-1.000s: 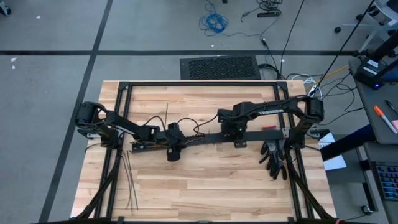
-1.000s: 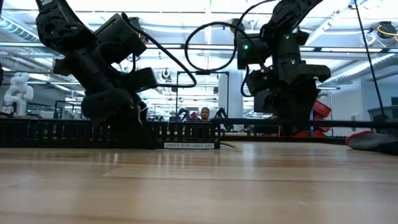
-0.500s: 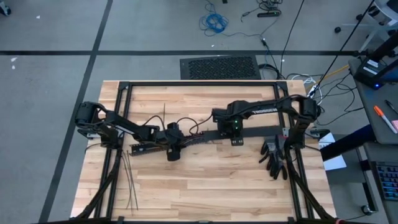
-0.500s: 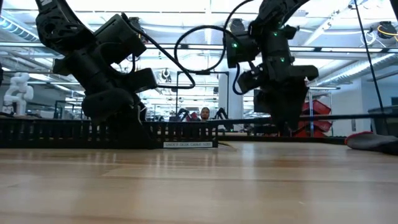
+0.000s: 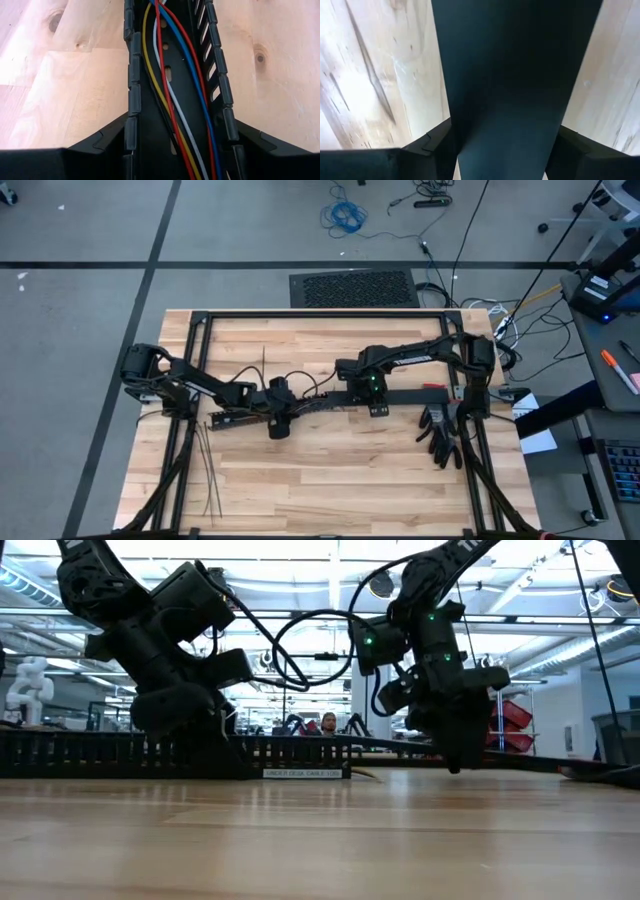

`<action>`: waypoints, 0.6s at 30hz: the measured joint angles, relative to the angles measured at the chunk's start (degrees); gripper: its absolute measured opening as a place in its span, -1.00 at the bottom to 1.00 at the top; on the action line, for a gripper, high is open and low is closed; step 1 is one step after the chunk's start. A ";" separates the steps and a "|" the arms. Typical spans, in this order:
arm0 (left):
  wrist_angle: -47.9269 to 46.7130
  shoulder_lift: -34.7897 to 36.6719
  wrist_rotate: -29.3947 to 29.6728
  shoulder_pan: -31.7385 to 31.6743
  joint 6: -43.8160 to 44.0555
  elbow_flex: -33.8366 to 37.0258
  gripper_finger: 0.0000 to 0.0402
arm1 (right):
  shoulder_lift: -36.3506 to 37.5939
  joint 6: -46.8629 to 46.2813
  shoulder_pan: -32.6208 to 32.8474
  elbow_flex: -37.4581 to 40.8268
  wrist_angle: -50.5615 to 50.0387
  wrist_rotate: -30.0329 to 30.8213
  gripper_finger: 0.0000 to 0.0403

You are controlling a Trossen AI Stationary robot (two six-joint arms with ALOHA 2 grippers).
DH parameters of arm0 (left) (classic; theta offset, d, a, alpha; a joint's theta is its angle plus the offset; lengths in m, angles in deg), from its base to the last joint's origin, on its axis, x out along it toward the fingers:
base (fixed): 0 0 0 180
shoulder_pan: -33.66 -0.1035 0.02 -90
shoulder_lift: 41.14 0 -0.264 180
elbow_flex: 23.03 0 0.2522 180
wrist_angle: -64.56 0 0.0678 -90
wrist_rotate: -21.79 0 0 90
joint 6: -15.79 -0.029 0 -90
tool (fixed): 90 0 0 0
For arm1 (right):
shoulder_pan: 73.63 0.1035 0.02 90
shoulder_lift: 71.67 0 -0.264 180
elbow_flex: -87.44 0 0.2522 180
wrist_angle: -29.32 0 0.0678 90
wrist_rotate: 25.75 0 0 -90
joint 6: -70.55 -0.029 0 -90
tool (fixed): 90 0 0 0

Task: Ziptie cables
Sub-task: Close the black cable duct

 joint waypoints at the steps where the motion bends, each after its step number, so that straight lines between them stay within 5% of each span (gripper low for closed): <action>1: 0.00 0.00 0.02 0.04 -0.06 -0.01 0.25 | 0.19 -0.05 0.00 0.00 -0.05 0.07 0.07; 8: 0.02 0.02 0.02 0.17 -1.45 -0.06 0.25 | 0.56 0.85 0.05 -3.64 -4.51 4.72 0.07; 18: -0.13 0.02 -0.15 0.23 -2.85 -0.08 0.25 | 0.54 2.47 -0.07 -5.29 -6.62 3.90 0.07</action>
